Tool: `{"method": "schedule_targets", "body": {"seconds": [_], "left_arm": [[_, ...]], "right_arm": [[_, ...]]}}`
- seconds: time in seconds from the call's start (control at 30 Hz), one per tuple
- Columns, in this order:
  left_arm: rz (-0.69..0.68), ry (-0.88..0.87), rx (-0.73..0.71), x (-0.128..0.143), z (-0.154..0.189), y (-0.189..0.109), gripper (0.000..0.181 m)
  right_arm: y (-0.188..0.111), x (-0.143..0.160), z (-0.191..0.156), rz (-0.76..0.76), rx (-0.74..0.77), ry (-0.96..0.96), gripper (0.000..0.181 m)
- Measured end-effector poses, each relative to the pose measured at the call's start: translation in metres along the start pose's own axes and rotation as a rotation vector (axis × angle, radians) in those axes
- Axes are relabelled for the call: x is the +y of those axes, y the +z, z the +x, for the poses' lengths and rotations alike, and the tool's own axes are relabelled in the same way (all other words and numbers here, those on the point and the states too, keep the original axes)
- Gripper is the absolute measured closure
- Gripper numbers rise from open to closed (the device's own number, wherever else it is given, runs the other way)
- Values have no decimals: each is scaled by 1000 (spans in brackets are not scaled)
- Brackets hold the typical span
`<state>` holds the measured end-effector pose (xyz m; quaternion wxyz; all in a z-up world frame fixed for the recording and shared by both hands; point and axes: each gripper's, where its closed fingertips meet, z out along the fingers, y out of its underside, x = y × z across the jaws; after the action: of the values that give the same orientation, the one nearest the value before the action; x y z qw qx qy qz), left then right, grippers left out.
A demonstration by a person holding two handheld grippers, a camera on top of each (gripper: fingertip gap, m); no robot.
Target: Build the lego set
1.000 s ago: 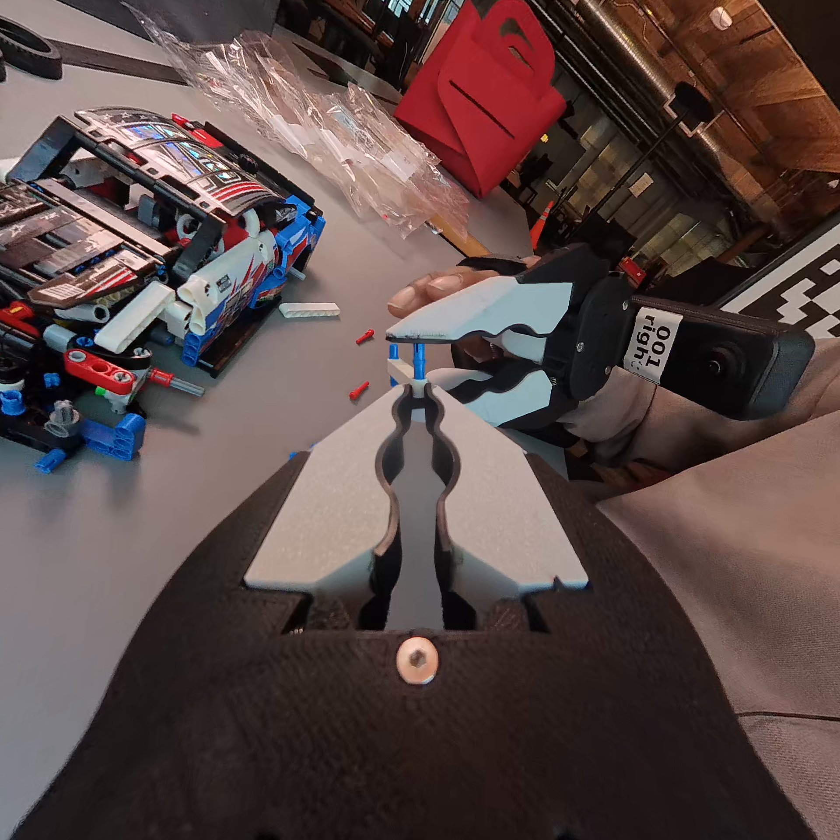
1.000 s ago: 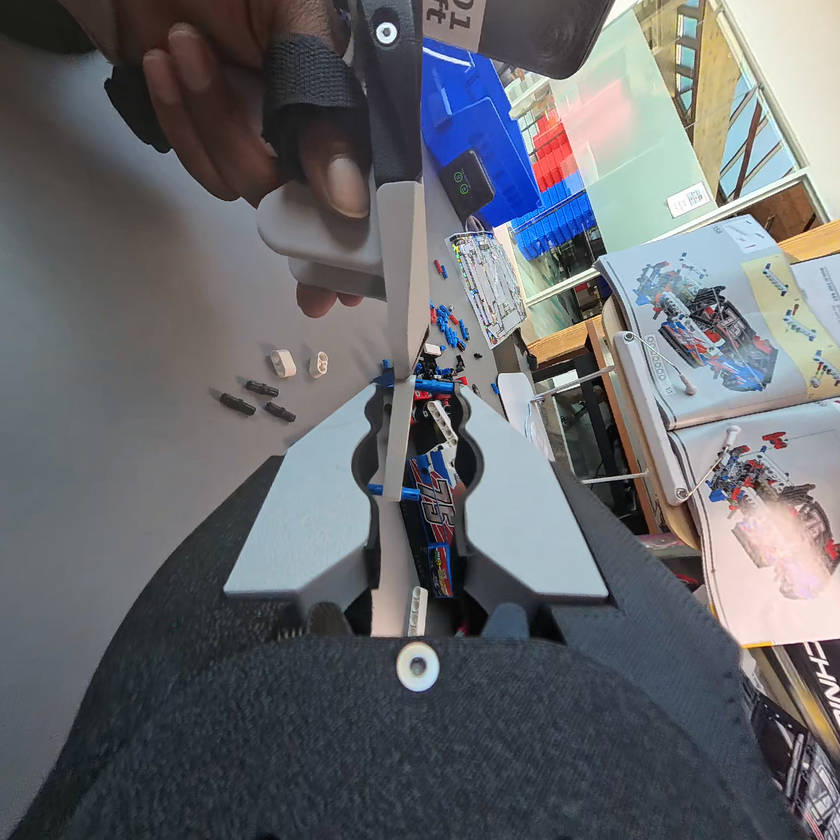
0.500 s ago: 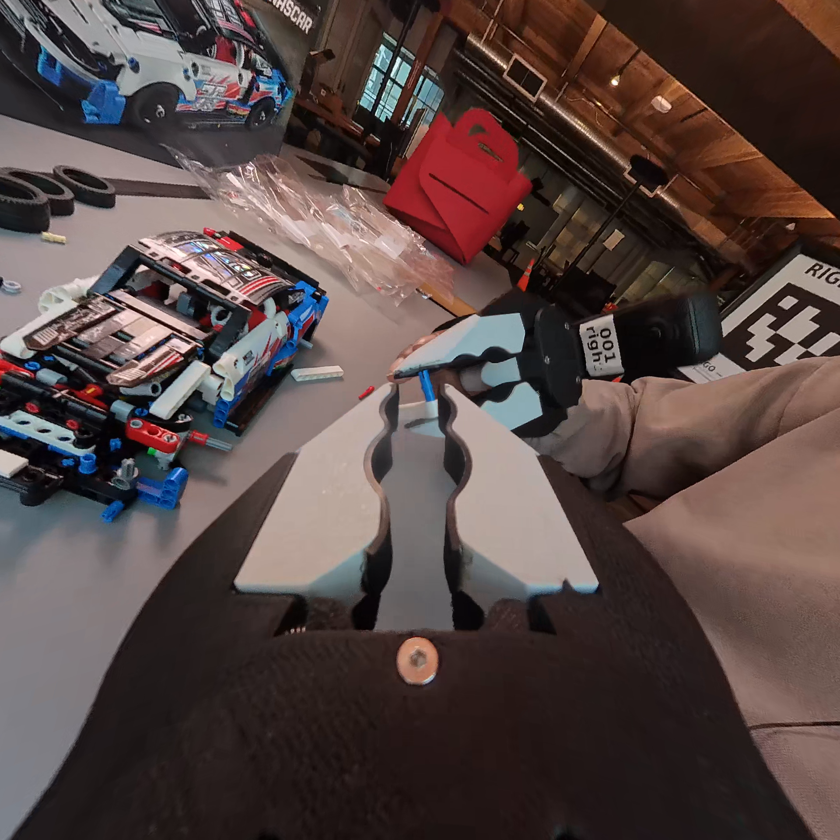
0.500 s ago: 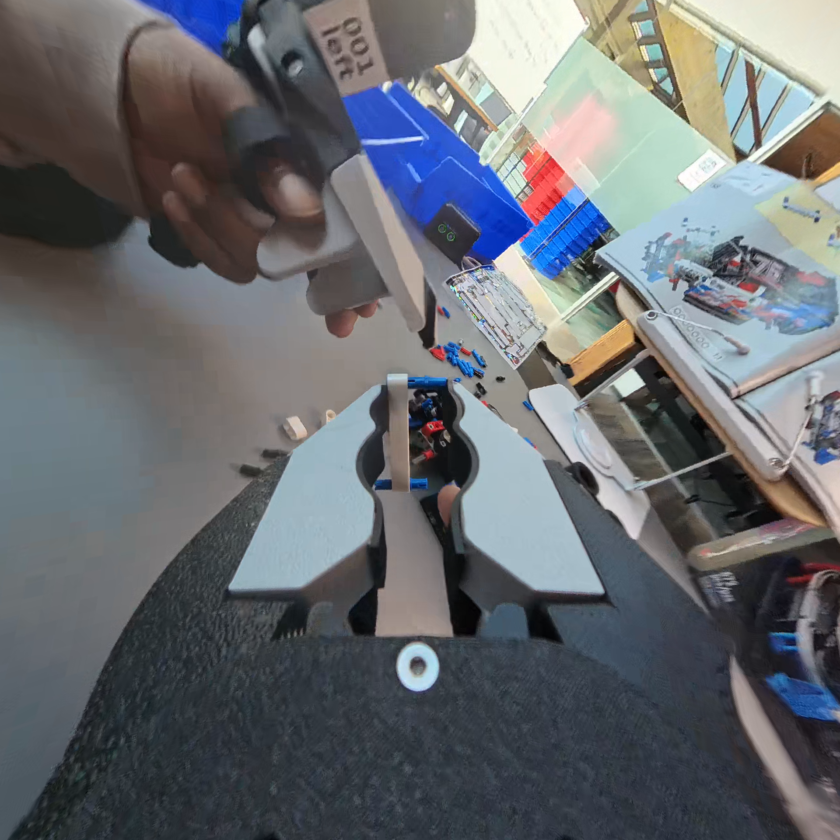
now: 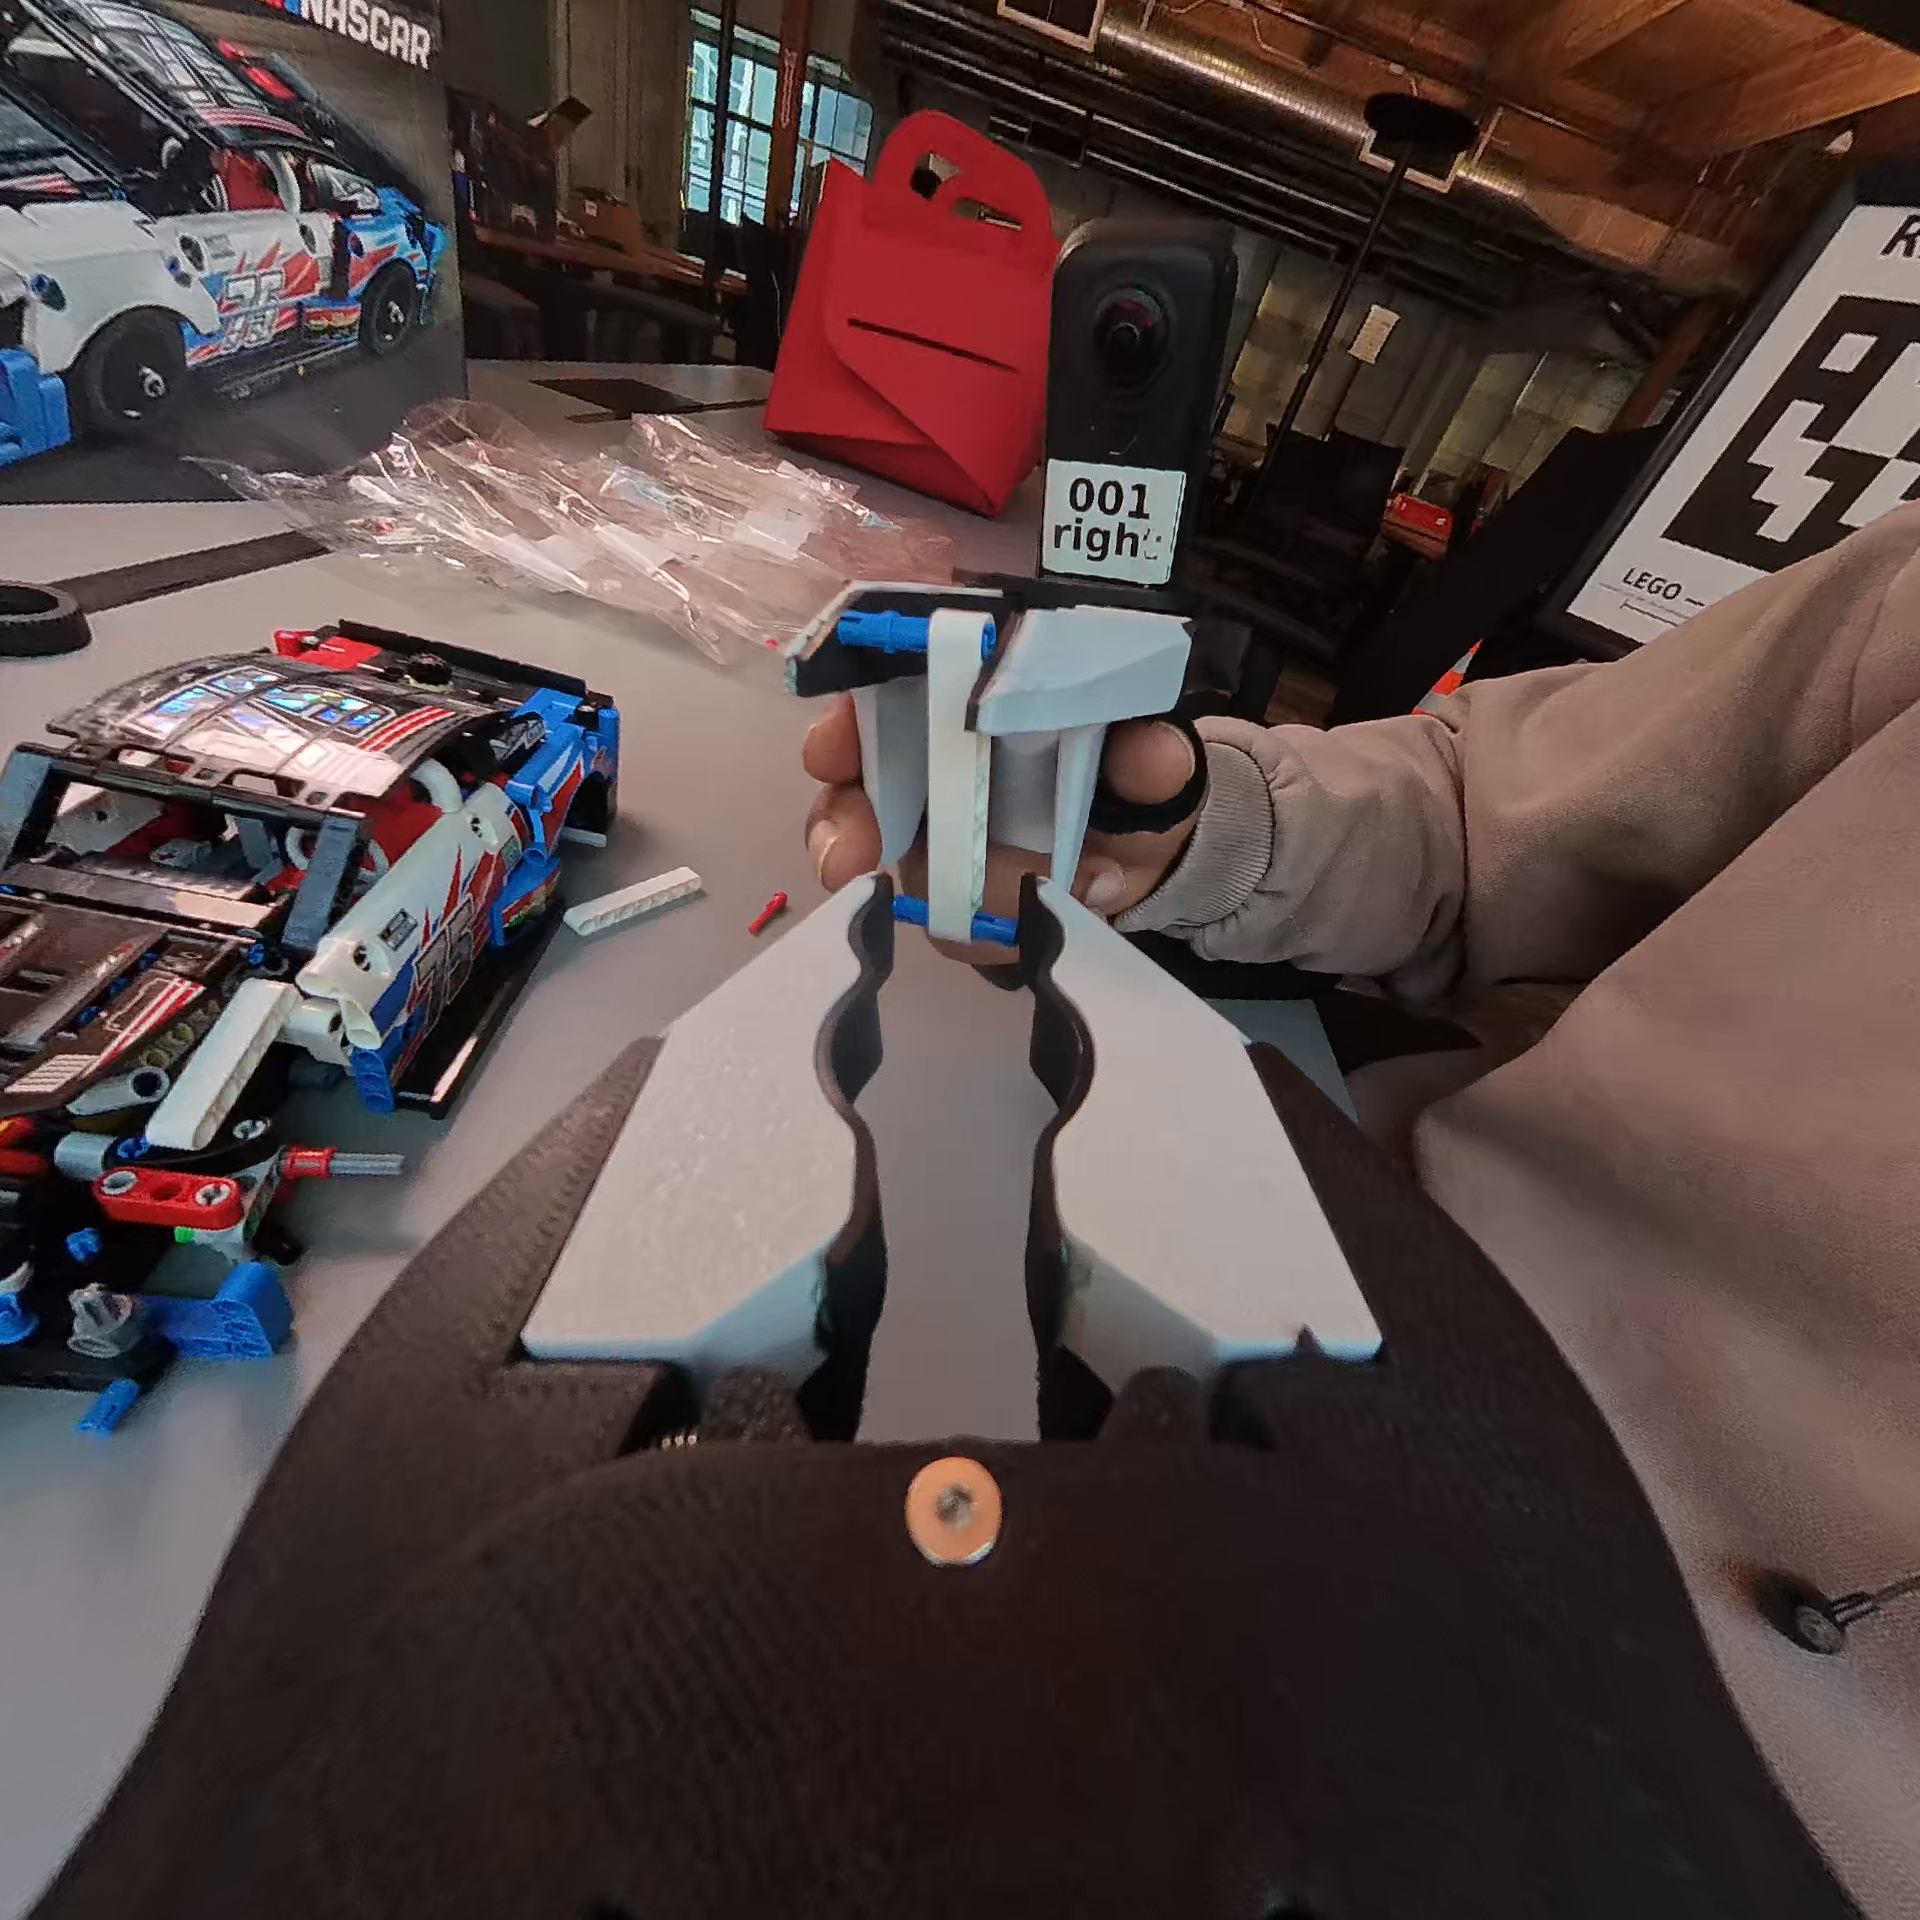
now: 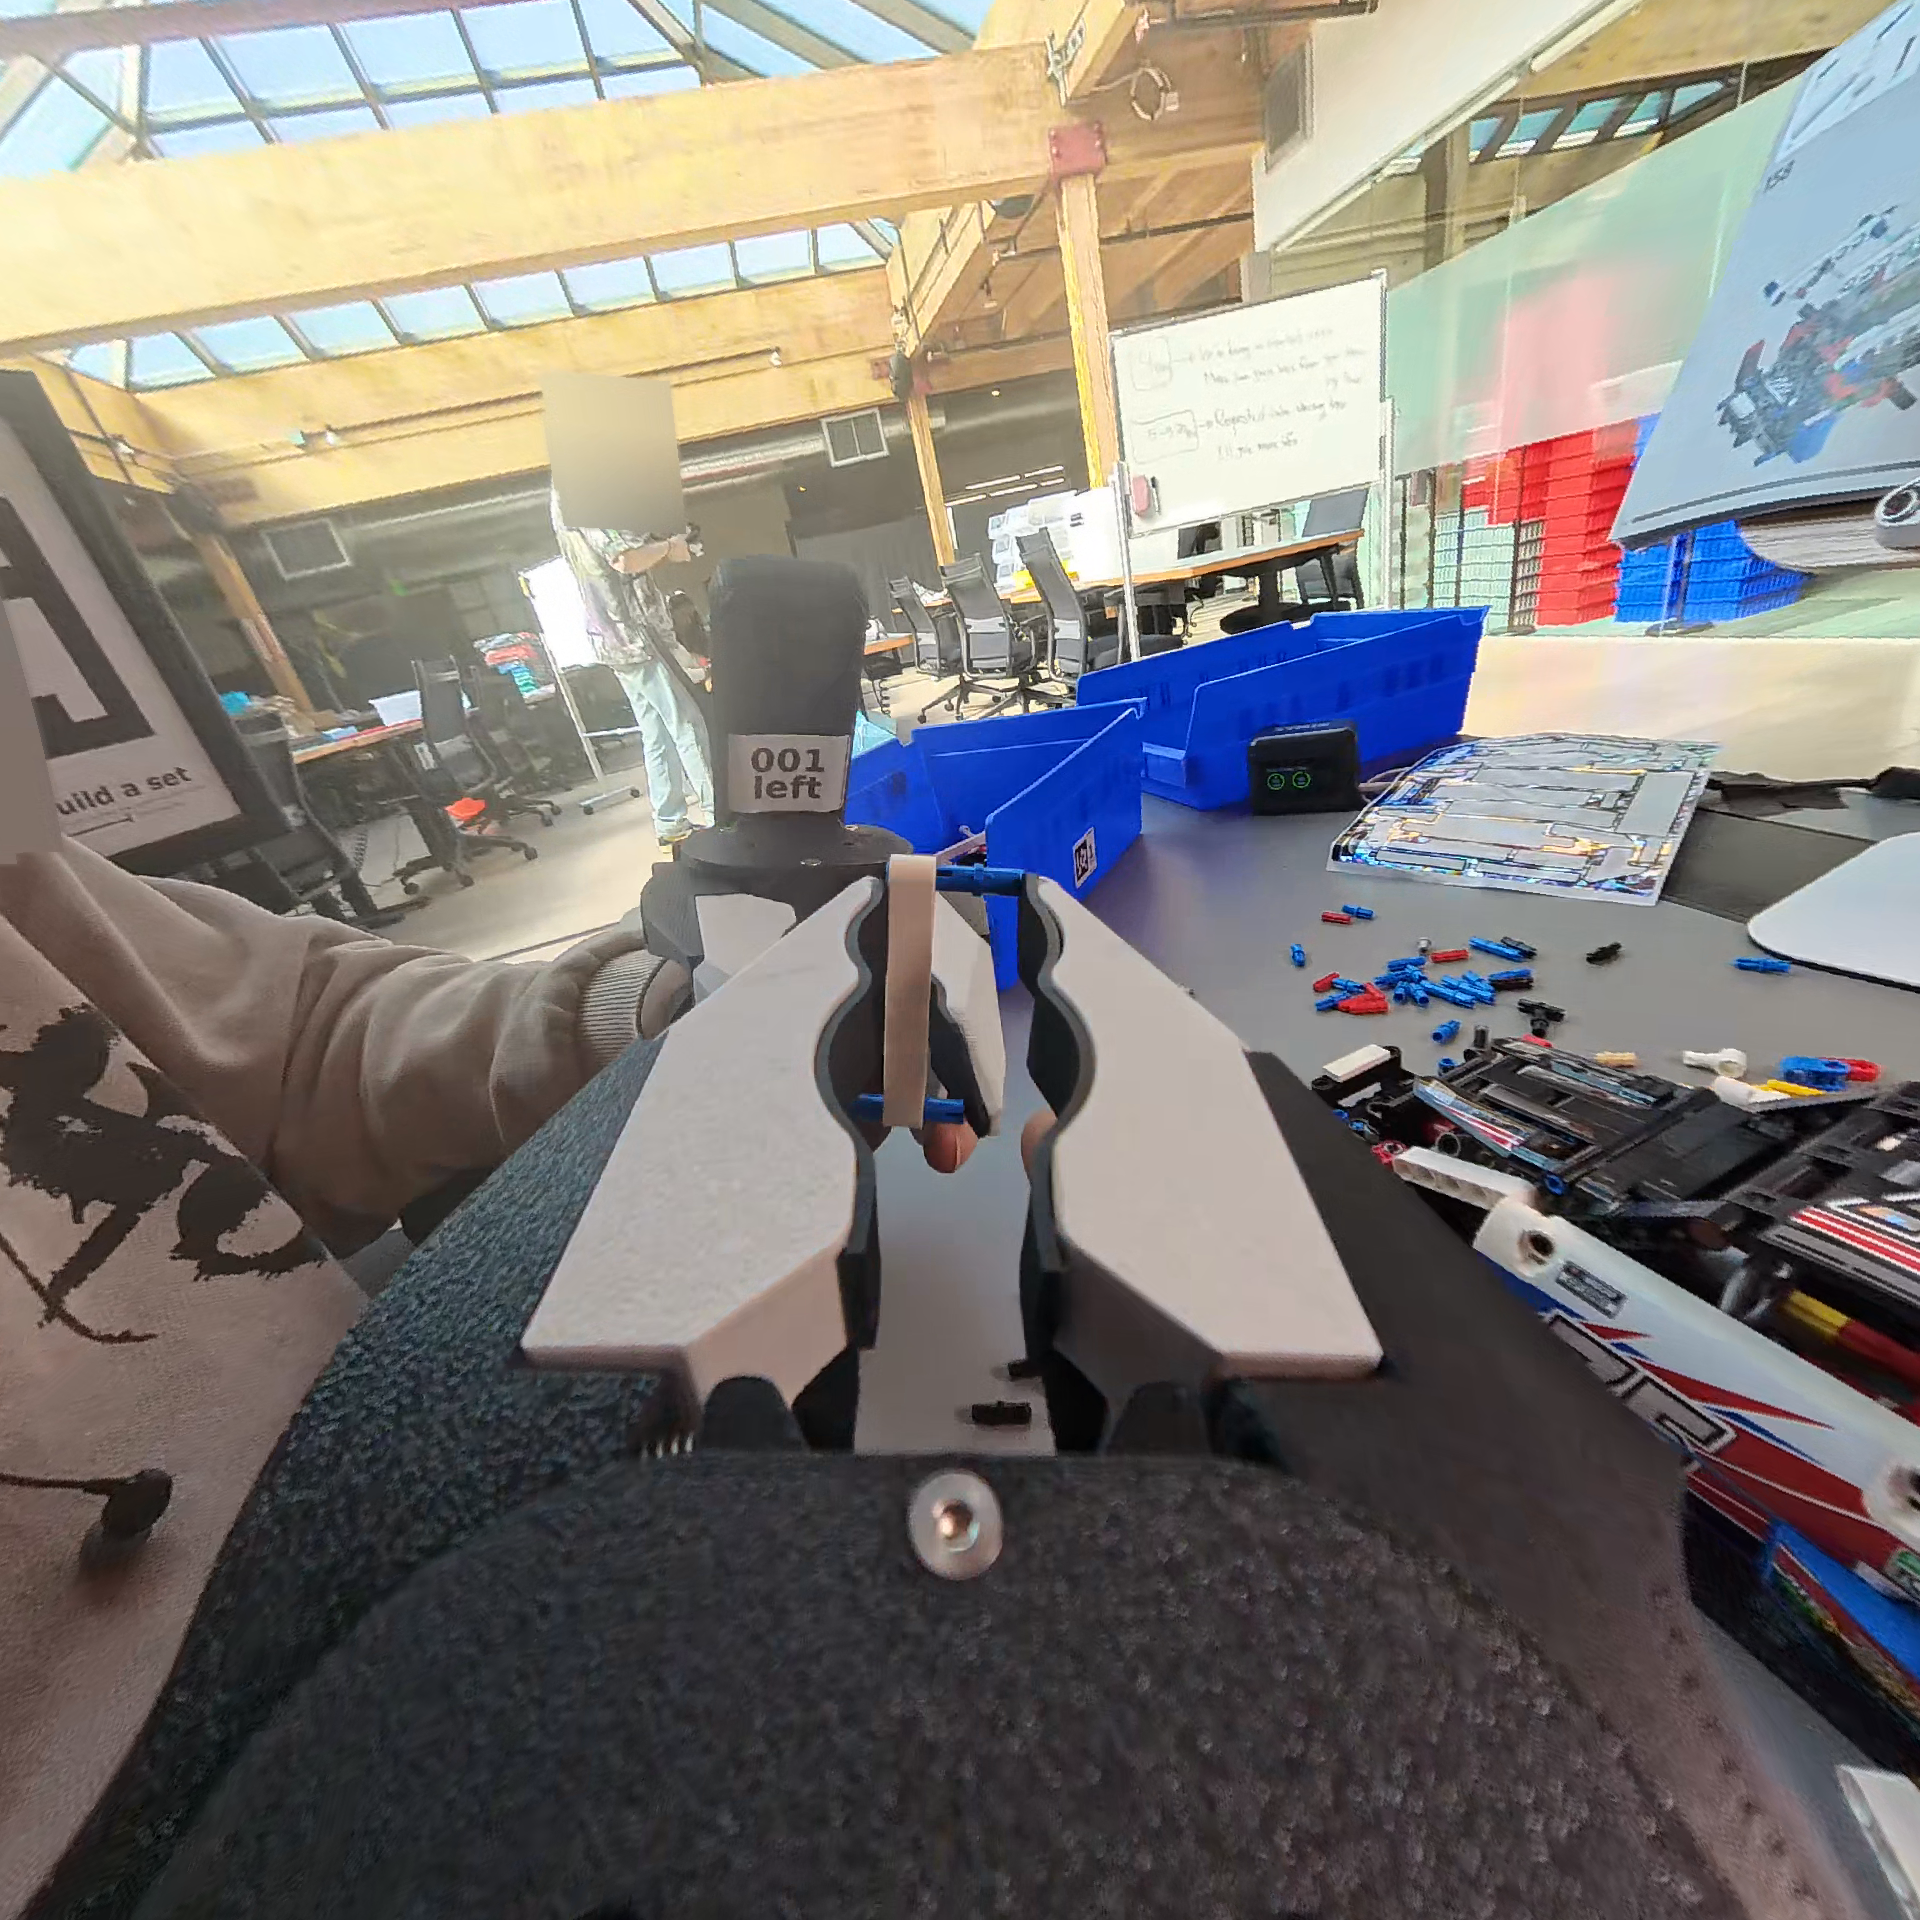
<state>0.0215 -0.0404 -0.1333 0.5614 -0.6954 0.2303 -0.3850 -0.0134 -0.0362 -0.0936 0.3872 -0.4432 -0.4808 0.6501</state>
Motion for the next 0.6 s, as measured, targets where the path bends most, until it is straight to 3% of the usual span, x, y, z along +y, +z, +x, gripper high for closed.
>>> {"method": "schedule_targets", "body": {"seconds": [0.33,0.6], "left_arm": [[-32,-151,86,4,6,-2,160],[-35,-148,63,4,2,-3,160]], "right_arm": [[-1,5,-5,-48,-36,-124,157],[-1,5,-5,-32,-37,-58,166]]}}
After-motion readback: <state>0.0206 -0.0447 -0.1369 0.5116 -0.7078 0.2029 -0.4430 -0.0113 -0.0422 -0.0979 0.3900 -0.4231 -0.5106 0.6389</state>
